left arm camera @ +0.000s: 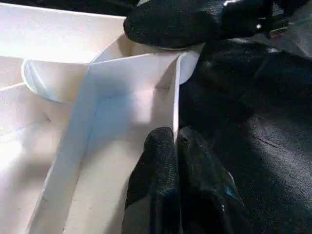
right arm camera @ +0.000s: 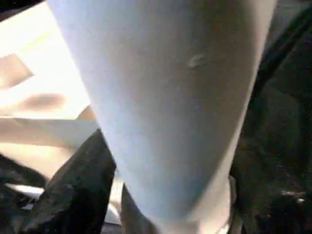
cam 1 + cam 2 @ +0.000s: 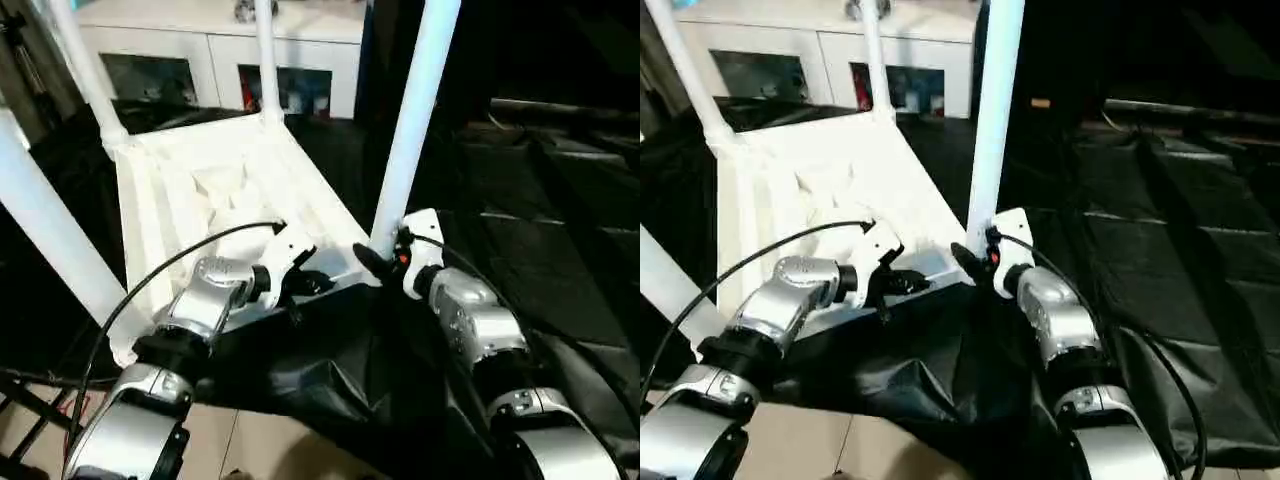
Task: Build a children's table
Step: Rotate leg to tighten
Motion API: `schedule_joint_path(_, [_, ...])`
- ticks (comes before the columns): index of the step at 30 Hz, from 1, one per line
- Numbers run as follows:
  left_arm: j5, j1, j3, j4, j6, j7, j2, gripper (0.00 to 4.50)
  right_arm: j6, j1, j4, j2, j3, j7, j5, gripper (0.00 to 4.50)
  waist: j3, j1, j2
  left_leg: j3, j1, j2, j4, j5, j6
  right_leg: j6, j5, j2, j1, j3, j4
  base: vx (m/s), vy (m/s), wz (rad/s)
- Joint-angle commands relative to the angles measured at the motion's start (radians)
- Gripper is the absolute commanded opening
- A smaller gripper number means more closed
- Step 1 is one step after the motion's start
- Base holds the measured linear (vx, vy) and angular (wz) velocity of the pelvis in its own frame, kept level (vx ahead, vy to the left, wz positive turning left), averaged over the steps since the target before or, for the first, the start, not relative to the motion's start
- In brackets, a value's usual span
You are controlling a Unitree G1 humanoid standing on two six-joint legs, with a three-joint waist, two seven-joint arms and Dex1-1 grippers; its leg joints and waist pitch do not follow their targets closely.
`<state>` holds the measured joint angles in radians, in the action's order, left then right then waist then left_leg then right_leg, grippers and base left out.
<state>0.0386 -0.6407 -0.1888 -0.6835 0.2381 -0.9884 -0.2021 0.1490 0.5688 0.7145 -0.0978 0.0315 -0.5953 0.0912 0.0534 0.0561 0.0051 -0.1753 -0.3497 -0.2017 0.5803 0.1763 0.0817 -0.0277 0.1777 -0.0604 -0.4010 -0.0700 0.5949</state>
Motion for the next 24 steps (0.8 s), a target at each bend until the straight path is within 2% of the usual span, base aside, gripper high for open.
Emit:
schedule_joint_path(1, [-0.057, -0.033, -0.032, 0.065, -0.044, -0.033, 0.067, 0.0, 0.013, -0.011, -0.025, 0.074, -0.149, -0.177, 0.02, 3.72, -0.058, 0.006, -0.004, 0.01, 0.005, -0.023, -0.069, 0.277, -0.043, -0.15, 0.383, -0.079, 0.045, 0.044, -0.093, 0.0, 0.0, 0.0])
schedule_joint_path(2, [-0.068, -0.016, -0.041, 0.083, -0.052, -0.095, 0.038, 0.0, 0.009, -0.026, -0.06, 0.026, -0.171, -0.259, 0.024, 3.93, -0.058, 0.007, -0.006, 0.008, 0.005, -0.023, -0.068, 0.267, -0.049, -0.155, 0.372, -0.08, 0.045, 0.046, -0.091, 0.0, 0.0, 0.0])
schedule_joint_path(5, [-0.082, 0.008, -0.054, 0.116, -0.059, -0.177, -0.003, 0.0, 0.019, -0.045, -0.109, -0.038, -0.189, -0.373, 0.041, 3.93, -0.062, 0.014, -0.006, 0.008, 0.0, -0.025, -0.067, 0.239, -0.064, -0.164, 0.344, -0.08, 0.053, 0.044, -0.086, 0.0, 0.0, 0.0])
schedule_joint_path(6, [-0.088, 0.021, -0.061, 0.134, -0.063, -0.223, -0.029, 0.0, 0.013, -0.057, -0.138, -0.081, -0.203, -0.44, 0.044, 3.93, -0.064, 0.02, -0.005, 0.004, 0.001, -0.029, -0.065, 0.215, -0.071, -0.173, 0.305, -0.079, 0.05, 0.046, -0.081, 0.0, 0.0, 0.0])
schedule_joint_path(7, [-0.09, 0.024, -0.063, 0.138, -0.064, -0.235, -0.035, 0.0, 0.011, -0.061, -0.145, -0.092, -0.206, -0.457, 0.044, 3.93, -0.066, 0.021, -0.003, 0.003, 0.002, -0.032, -0.064, 0.204, -0.073, -0.184, 0.277, -0.078, 0.05, 0.047, -0.077, 0.0, 0.0, 0.0])
schedule_joint_path(8, [-0.091, 0.03, -0.067, 0.147, -0.064, -0.258, -0.049, 0.0, 0.015, -0.065, -0.155, -0.113, -0.211, -0.489, 0.045, 3.93, -0.066, 0.023, -0.003, 0.002, -0.004, -0.032, -0.063, 0.18, -0.077, -0.198, 0.228, -0.076, 0.052, 0.046, -0.071, 0.0, 0.0, 0.0])
schedule_joint_path(9, [-0.091, 0.033, -0.069, 0.152, -0.064, -0.274, -0.059, 0.0, 0.014, -0.068, -0.163, -0.13, -0.214, -0.515, 0.044, 3.93, -0.07, 0.029, -0.003, 0.002, -0.002, -0.034, -0.061, 0.166, -0.08, -0.211, 0.189, -0.076, 0.052, 0.046, -0.064, 0.0, 0.0, 0.0])
schedule_joint_path(12, [-0.083, 0.04, -0.08, 0.161, -0.071, -0.317, -0.091, 0.0, 0.01, -0.076, -0.182, -0.178, -0.225, -0.585, 0.04, 3.93, -0.071, 0.038, -0.002, 0.001, -0.001, -0.035, -0.06, 0.149, -0.086, -0.233, 0.129, -0.075, 0.052, 0.044, -0.057, 0.0, 0.0, 0.0])
schedule_joint_path(15, [-0.075, 0.048, -0.093, 0.17, -0.078, -0.37, -0.127, 0.0, 0.037, -0.081, -0.203, -0.228, -0.239, -0.675, 0.043, 3.93, -0.069, 0.042, -0.002, 0.0, -0.001, -0.034, -0.059, 0.16, -0.09, -0.235, 0.137, -0.076, 0.053, 0.044, -0.058, 0.0, 0.0, 0.0])
schedule_joint_path(19, [-0.08, 0.063, -0.11, 0.197, -0.064, -0.446, -0.173, 0.0, 0.061, -0.07, -0.208, -0.253, -0.245, -0.714, 0.054, 3.49, -0.067, 0.049, -0.002, -0.001, 0.002, -0.035, -0.061, 0.185, -0.07, -0.216, 0.211, -0.079, 0.05, 0.046, -0.065, 0.0, 0.0, 0.0])
schedule_joint_path(24, [-0.088, 0.07, -0.112, 0.209, -0.061, -0.462, -0.187, 0.0, 0.077, -0.066, -0.216, -0.255, -0.249, -0.74, 0.061, 3.14, -0.065, 0.053, -0.002, 0.001, 0.003, -0.036, -0.064, 0.199, -0.053, -0.203, 0.25, -0.079, 0.049, 0.046, -0.068, 0.0, 0.0, 0.0])
